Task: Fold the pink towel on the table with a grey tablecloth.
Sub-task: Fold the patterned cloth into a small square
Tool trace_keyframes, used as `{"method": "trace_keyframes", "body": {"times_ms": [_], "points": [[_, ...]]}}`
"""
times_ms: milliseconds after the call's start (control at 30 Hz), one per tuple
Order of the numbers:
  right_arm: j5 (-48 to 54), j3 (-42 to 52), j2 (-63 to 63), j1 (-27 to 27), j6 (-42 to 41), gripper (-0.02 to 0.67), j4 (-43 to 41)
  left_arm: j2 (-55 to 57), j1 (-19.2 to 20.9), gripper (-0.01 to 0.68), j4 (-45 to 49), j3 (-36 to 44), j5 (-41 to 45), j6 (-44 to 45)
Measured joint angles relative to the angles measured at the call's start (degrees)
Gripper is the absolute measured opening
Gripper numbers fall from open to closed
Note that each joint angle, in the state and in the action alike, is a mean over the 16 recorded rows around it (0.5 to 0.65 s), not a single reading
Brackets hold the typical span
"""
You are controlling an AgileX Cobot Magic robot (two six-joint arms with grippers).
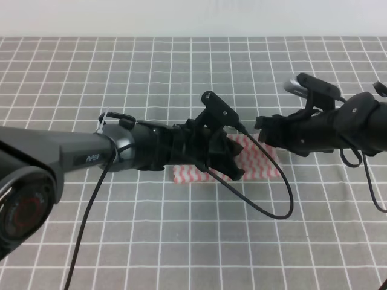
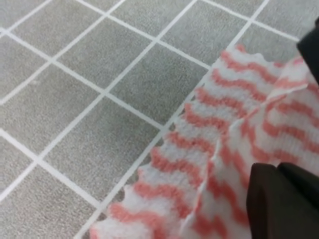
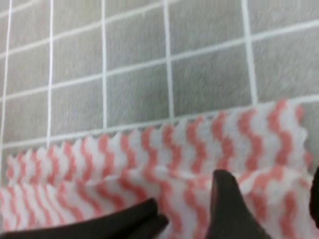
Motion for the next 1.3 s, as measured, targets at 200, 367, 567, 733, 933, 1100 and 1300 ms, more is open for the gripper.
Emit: {"method": "trace_keyframes", "body": {"times_ms": [200,367,567,733,933,1100,1300], "points": [[0.2,-0.4,-0.4,-0.1,-0.8,0.031,0.3,-0.9,0.3,0.0,0.0,0.0,-0.7,-0.3],[2.8,-1.4,-0.8,-0.2,-1.8,0.024,0.2,-2.0,1.3,0.0,0.4,0.0,-1.1,-1.9],[6.2,-2.7,-0.4,-0.2,-2.9,0.011,-0.2,-3.1,2.7,0.0,2.2,0.0,-0.9,-5.4],[6.7,-3.6,0.8,-0.1,-3.1,0.002,-0.7,-3.3,3.5,0.0,4.3,0.1,0.1,-8.3],[3.9,-3.8,2.3,-0.2,-3.1,-0.001,-1.6,-3.3,3.7,0.0,6.4,0.1,1.4,-10.1],[0.8,-4.0,3.3,-0.2,-3.1,-0.001,-2.6,-3.3,3.7,0.0,6.9,0.1,2.2,-10.5],[-3.3,-4.0,4.1,-0.3,-3.1,-0.001,-4.3,-3.4,3.9,0.0,7.0,0.1,2.3,-10.6]]}}
